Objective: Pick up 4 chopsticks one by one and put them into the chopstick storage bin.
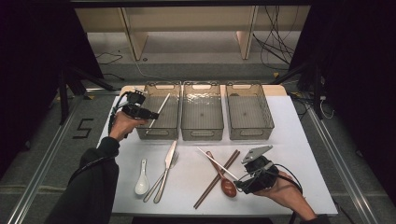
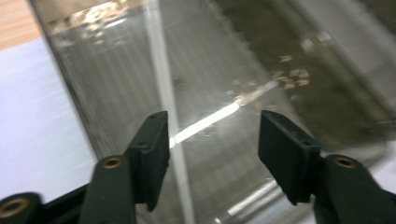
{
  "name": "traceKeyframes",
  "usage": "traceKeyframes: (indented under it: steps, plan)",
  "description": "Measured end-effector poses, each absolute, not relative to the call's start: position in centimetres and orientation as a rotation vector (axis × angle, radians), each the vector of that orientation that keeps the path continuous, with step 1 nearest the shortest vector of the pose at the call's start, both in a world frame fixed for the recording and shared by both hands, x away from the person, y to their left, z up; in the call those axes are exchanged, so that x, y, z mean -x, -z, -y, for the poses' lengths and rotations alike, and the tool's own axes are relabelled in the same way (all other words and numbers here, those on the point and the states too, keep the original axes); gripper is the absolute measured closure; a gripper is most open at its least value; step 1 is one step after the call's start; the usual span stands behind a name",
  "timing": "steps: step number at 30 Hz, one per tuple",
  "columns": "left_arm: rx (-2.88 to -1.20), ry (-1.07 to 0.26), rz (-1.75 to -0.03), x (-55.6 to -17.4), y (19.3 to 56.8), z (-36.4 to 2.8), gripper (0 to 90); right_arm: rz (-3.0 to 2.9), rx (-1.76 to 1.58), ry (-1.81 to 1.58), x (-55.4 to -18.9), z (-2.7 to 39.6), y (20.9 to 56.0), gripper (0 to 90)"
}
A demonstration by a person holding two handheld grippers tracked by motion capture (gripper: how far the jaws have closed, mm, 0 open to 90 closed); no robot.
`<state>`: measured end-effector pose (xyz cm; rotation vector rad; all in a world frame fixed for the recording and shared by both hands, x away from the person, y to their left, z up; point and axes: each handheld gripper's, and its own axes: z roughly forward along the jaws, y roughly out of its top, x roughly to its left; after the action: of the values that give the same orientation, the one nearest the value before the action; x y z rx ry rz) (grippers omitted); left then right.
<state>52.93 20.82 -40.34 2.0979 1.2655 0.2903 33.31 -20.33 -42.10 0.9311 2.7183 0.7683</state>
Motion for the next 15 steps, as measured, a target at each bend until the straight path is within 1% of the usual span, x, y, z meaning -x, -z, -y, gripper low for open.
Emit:
traceKeyframes:
  steps: [2,7,12,15]
  plan:
    - [-2.038,-0.247,-1.222,-52.0,40.0,-20.8,31.9,-2.713,-0.941,-0.761,-33.4,20.4,42.1,29.9]
    - [-1.997,-0.224,-1.125,-49.1,39.5,-20.3,24.0,-2.708,-0.991,-0.712,-34.1,20.6,42.7,31.4]
    - [-2.011,-0.233,-1.076,-46.3,38.6,-20.0,22.8,-2.717,-1.033,-0.628,-34.8,20.6,43.4,37.1]
    - [-2.013,-0.261,-1.038,-44.8,38.3,-19.7,21.5,-2.747,-1.044,-0.6,-35.2,20.3,43.9,43.2]
